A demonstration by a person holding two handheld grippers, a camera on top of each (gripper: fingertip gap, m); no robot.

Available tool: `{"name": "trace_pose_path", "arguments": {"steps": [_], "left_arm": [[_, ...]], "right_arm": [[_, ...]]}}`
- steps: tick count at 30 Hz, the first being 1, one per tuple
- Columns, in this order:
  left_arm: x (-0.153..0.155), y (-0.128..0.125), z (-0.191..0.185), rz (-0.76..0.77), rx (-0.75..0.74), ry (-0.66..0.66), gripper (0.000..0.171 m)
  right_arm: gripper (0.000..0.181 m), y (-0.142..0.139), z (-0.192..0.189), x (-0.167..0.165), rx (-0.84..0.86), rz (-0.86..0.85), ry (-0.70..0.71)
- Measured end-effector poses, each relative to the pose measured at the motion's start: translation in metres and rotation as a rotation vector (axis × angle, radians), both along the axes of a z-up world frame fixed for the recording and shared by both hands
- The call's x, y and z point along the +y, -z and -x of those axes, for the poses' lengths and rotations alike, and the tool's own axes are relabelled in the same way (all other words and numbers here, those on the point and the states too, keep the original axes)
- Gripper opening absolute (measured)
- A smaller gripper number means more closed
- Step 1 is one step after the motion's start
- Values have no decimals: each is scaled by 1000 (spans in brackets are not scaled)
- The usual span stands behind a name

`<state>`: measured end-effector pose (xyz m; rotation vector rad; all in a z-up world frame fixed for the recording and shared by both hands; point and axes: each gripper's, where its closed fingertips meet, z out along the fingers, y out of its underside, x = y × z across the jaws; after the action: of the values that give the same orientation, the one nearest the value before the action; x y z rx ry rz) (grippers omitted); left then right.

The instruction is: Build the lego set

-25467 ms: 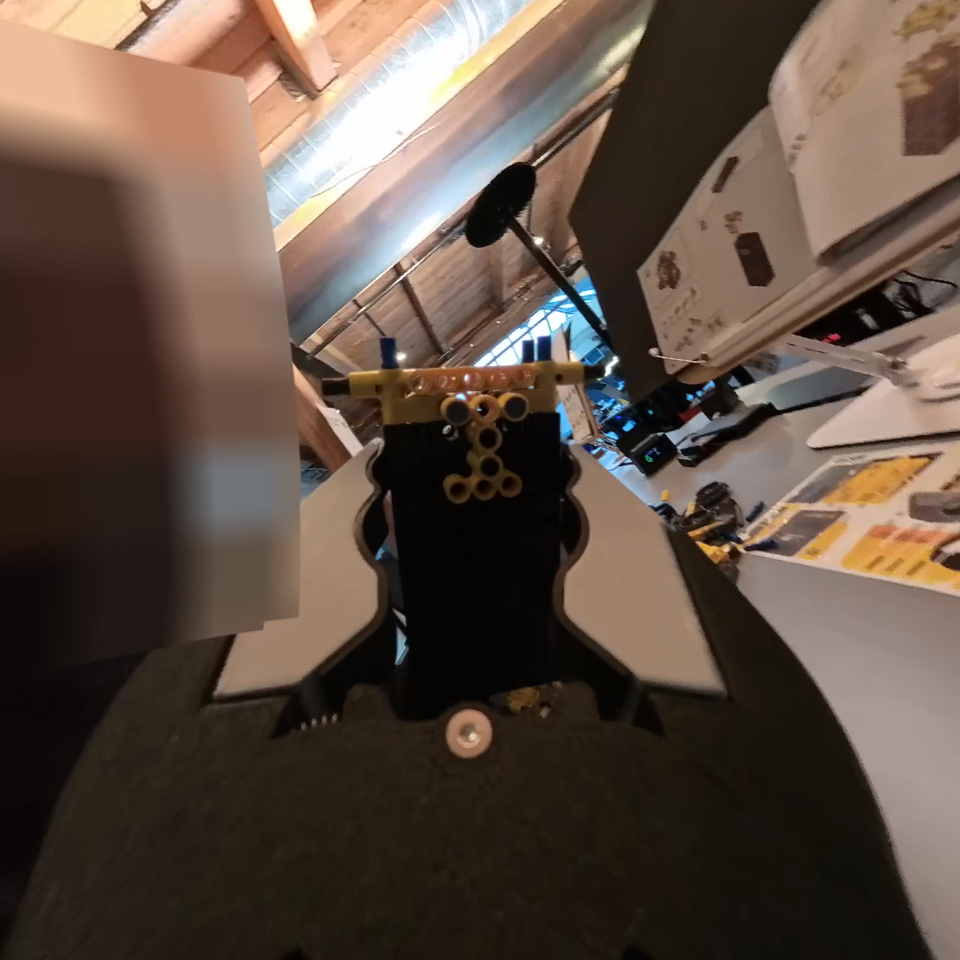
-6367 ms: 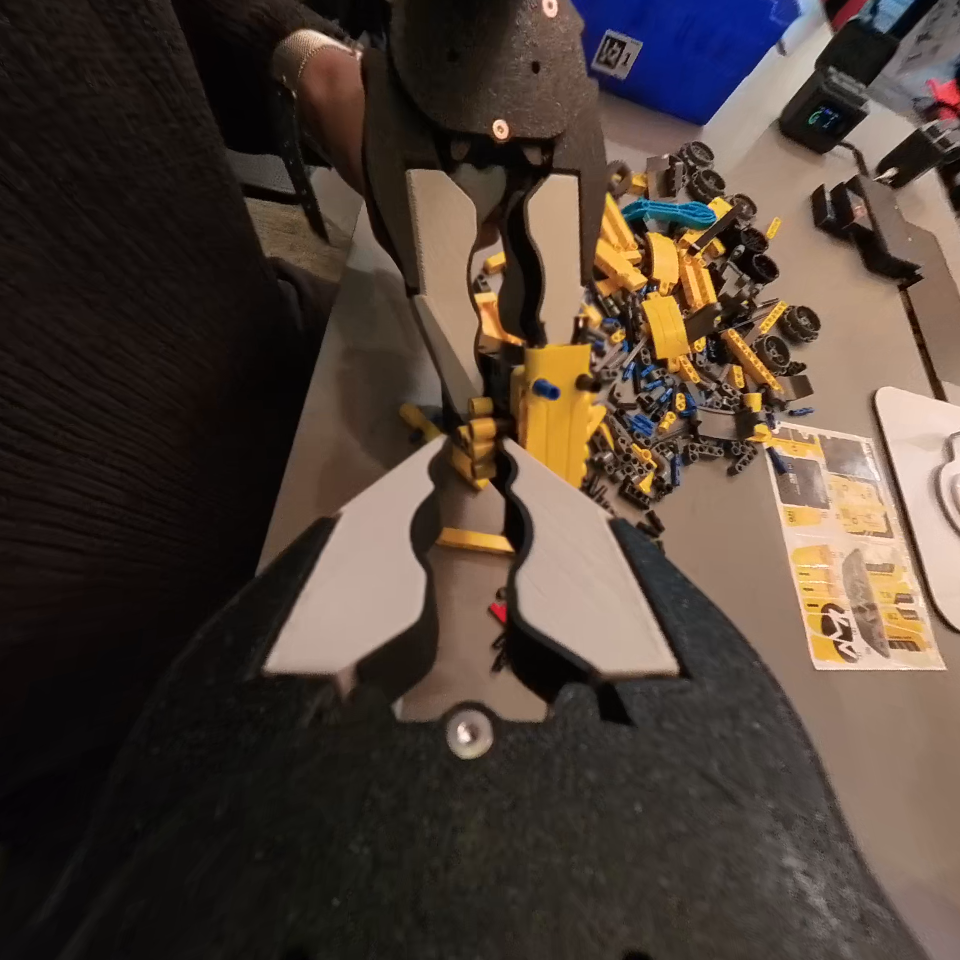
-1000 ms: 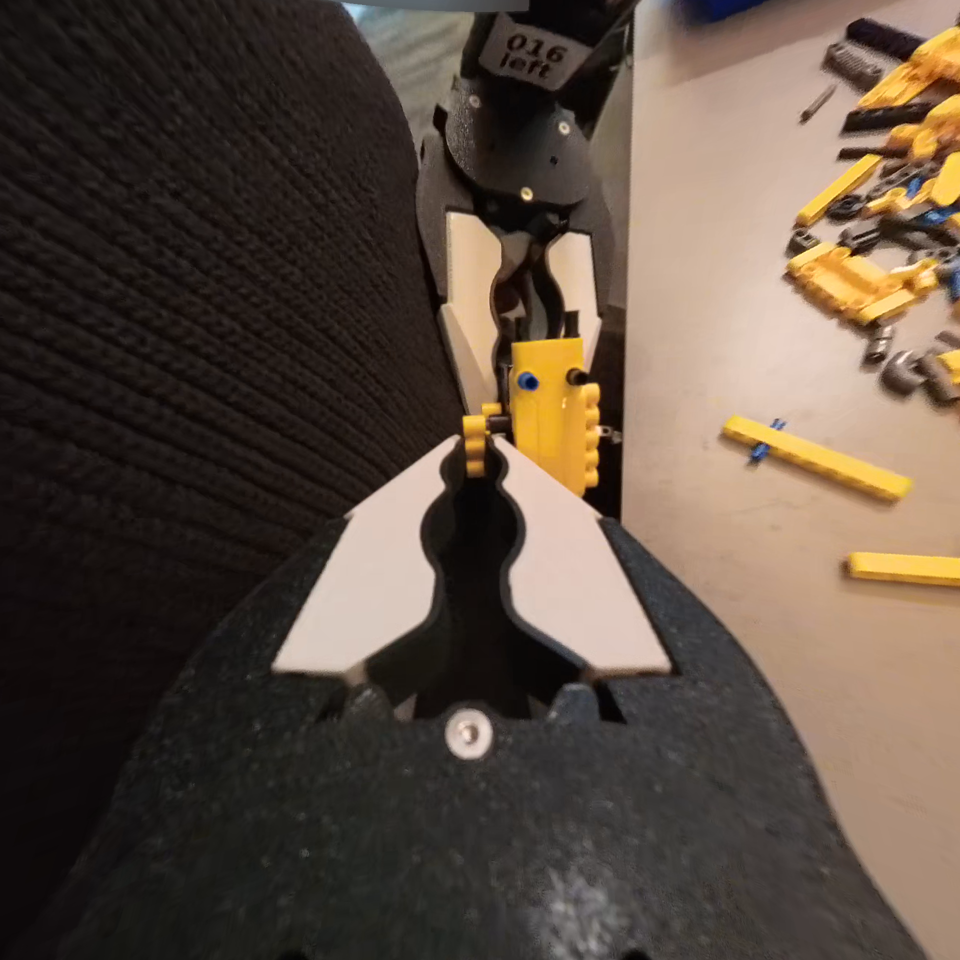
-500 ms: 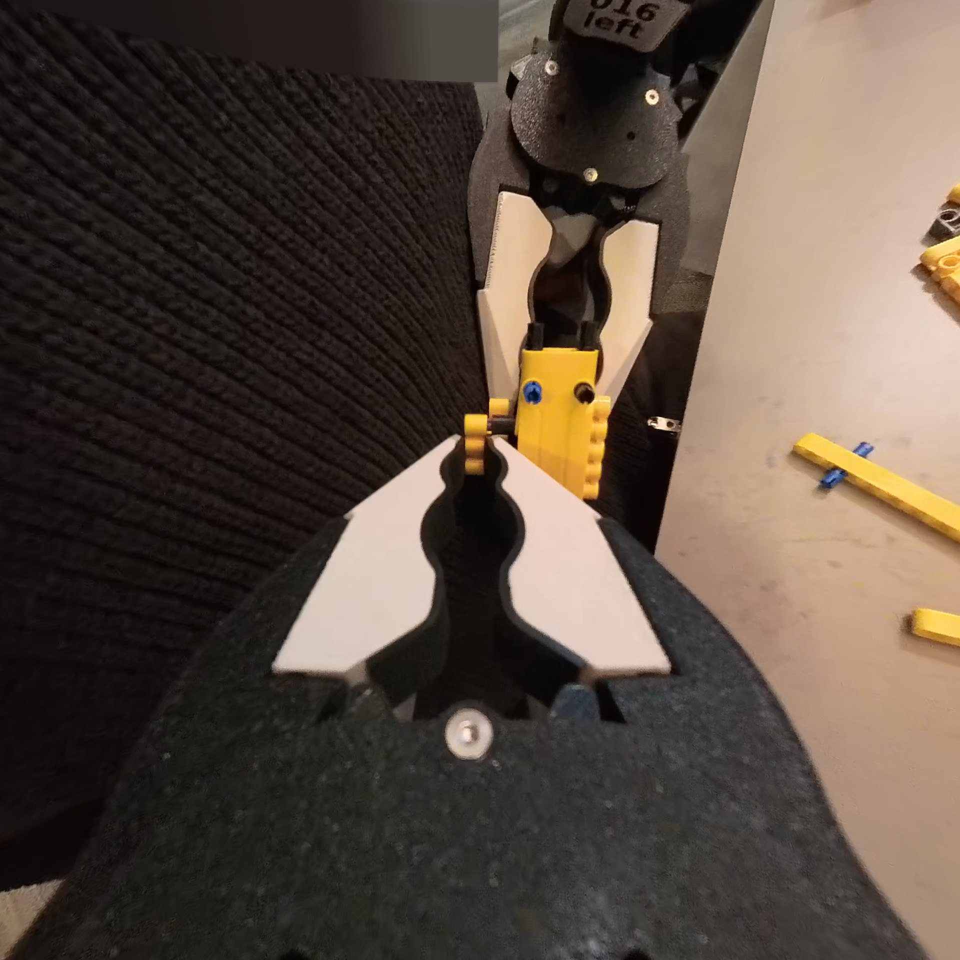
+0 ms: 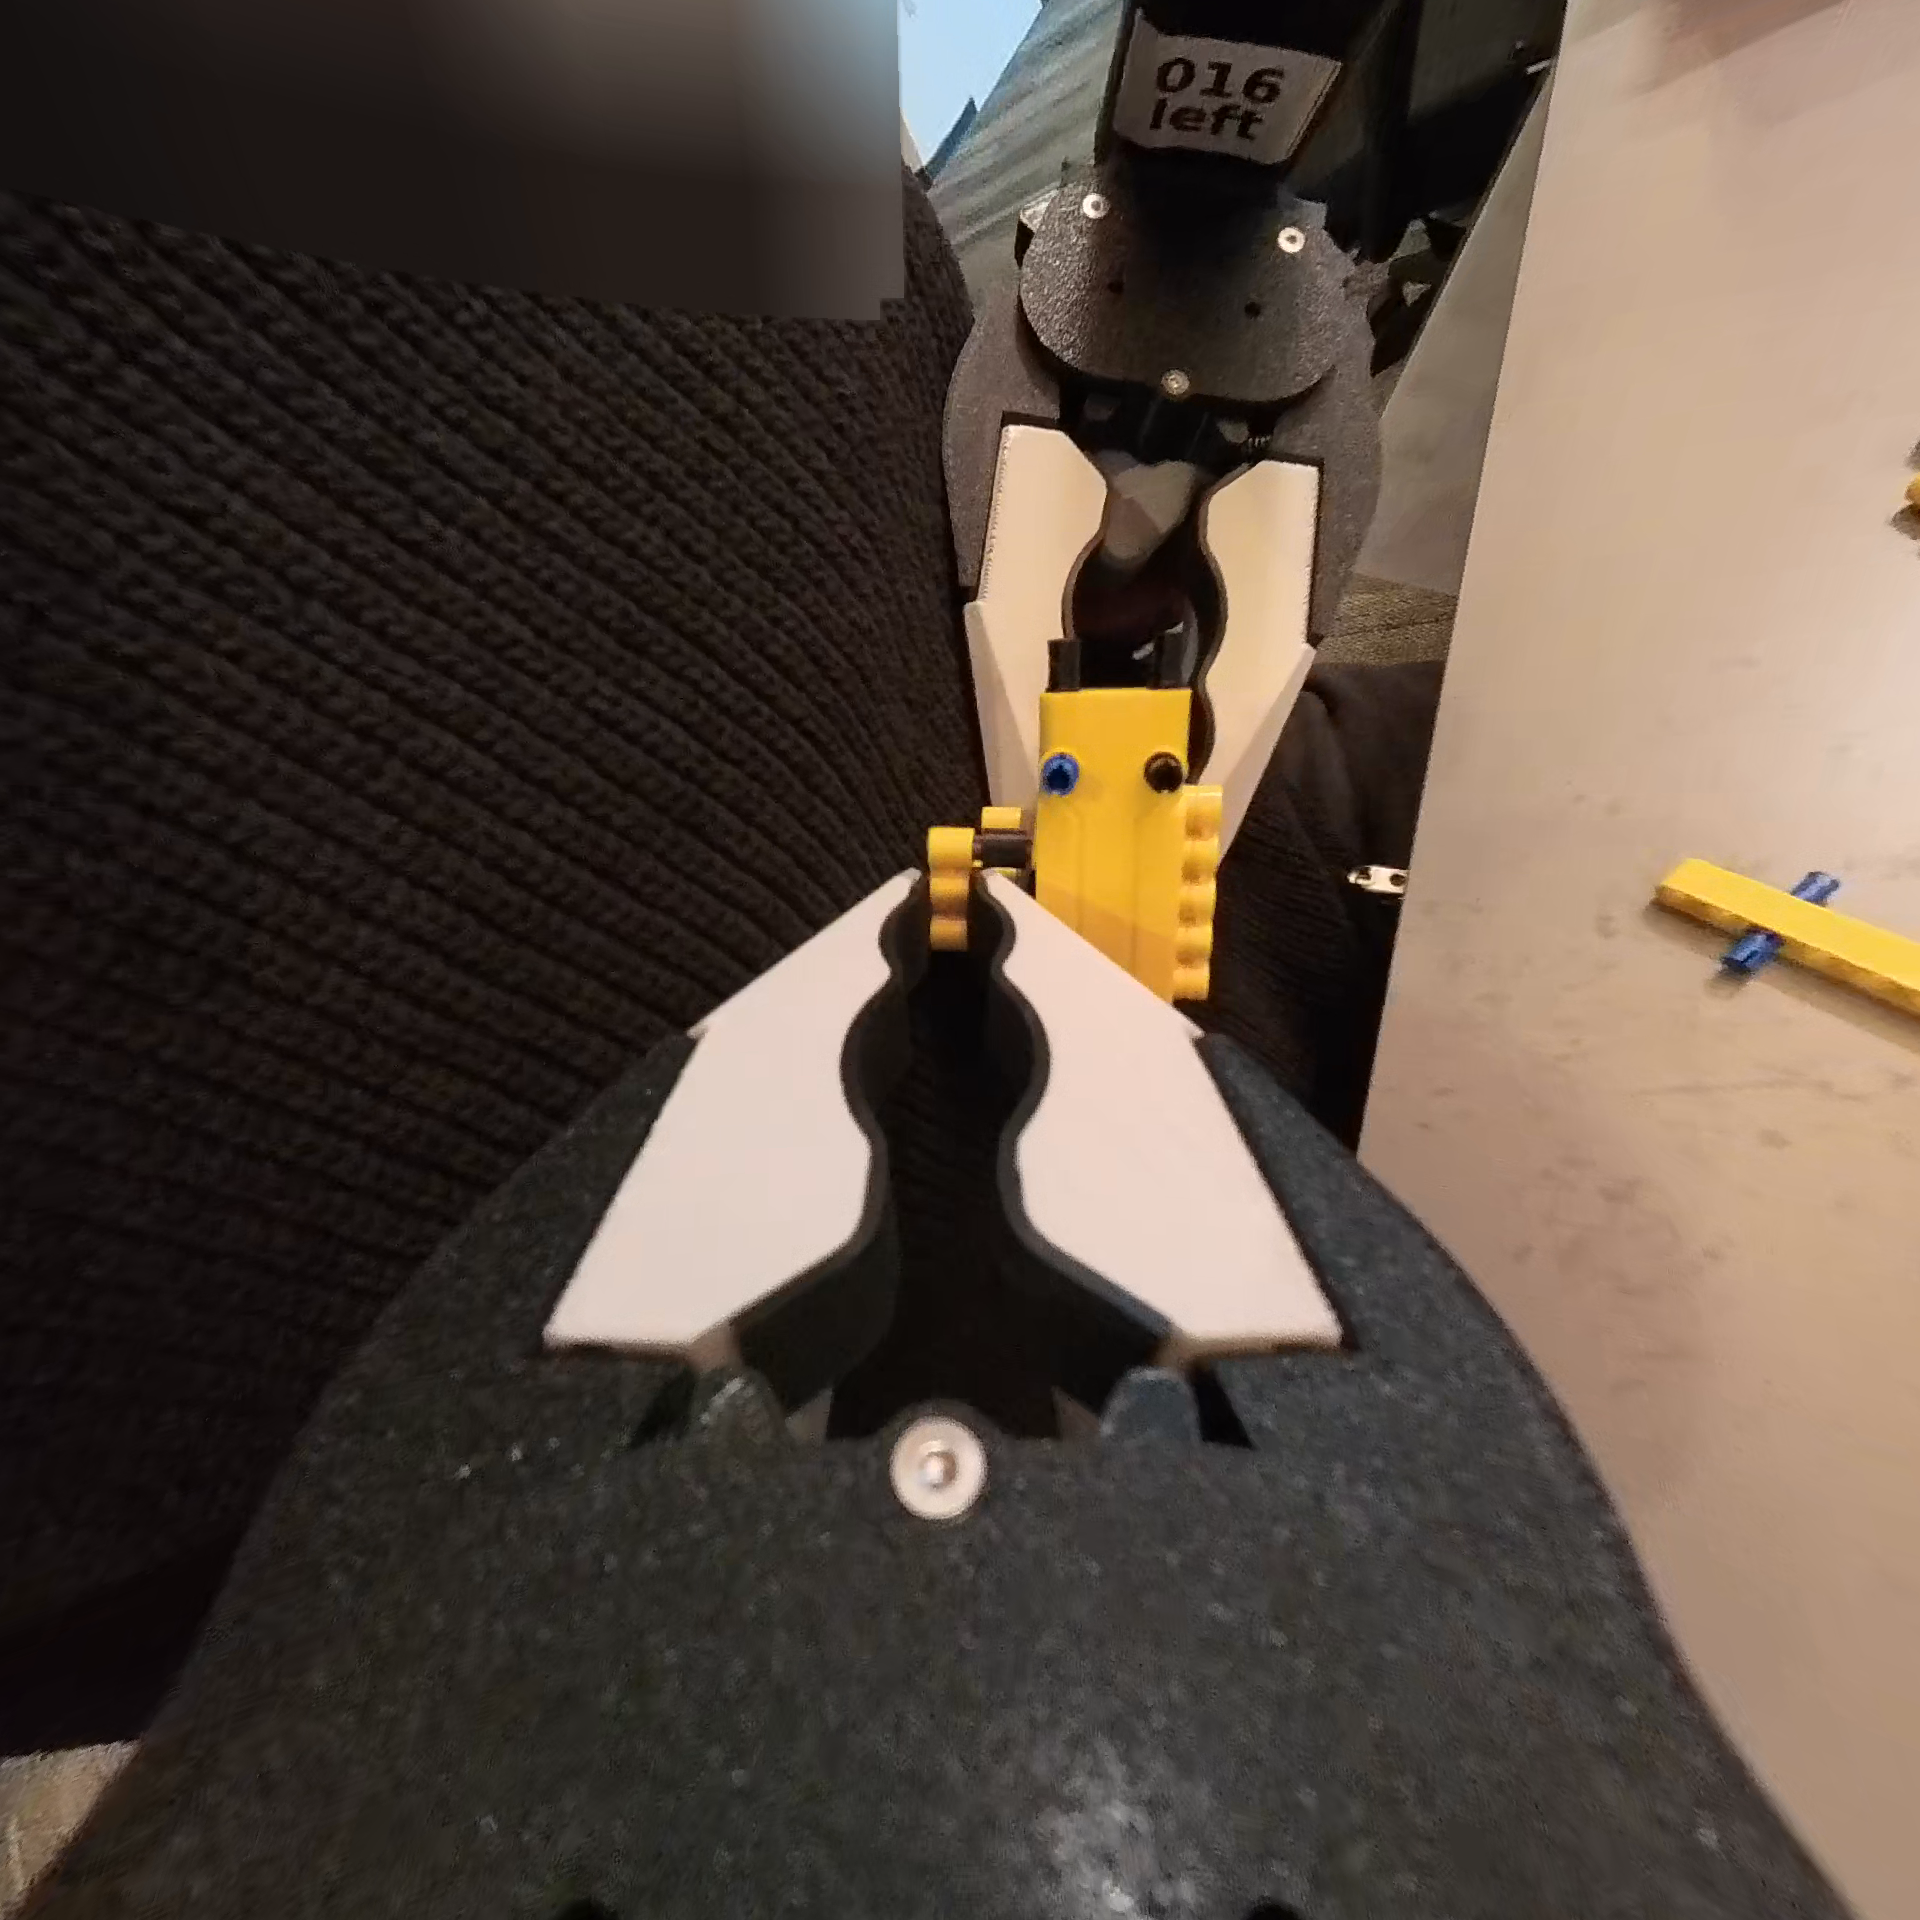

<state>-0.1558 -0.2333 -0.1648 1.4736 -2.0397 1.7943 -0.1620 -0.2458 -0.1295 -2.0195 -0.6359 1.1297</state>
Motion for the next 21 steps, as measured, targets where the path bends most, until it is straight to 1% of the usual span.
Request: {"name": "trace_pose_path", "arguments": {"steps": [4, 6, 9, 13, 16, 17, 18, 21], "left_arm": [[0, 0, -1, -1, -3, -1, 28], [0, 0, -2, -4, -3, 0, 29], [0, 1, -1, -8, -4, 3, 31], [3, 3, -2, -27, 1, -14, 30], [3, 4, -3, -28, 3, -13, 30], [2, 4, -3, -29, 2, -7, 30], [0, 2, -2, -24, -3, 2, 30], [-3, 2, -1, -1, 1, 25, 31]], "right_arm": [[6, 0, 0, 0, -2, -1, 3], [6, 0, 0, -1, -29, -9, 9], [6, 1, 1, 0, -108, -39, 22], [6, 5, 0, 2, -314, -125, 45], [6, 5, 0, 2, -363, -140, 66], [6, 5, 0, 1, -350, -125, 68], [6, 4, 1, -1, -304, -98, 68], [7, 2, 2, -3, -75, -3, 78]]}}
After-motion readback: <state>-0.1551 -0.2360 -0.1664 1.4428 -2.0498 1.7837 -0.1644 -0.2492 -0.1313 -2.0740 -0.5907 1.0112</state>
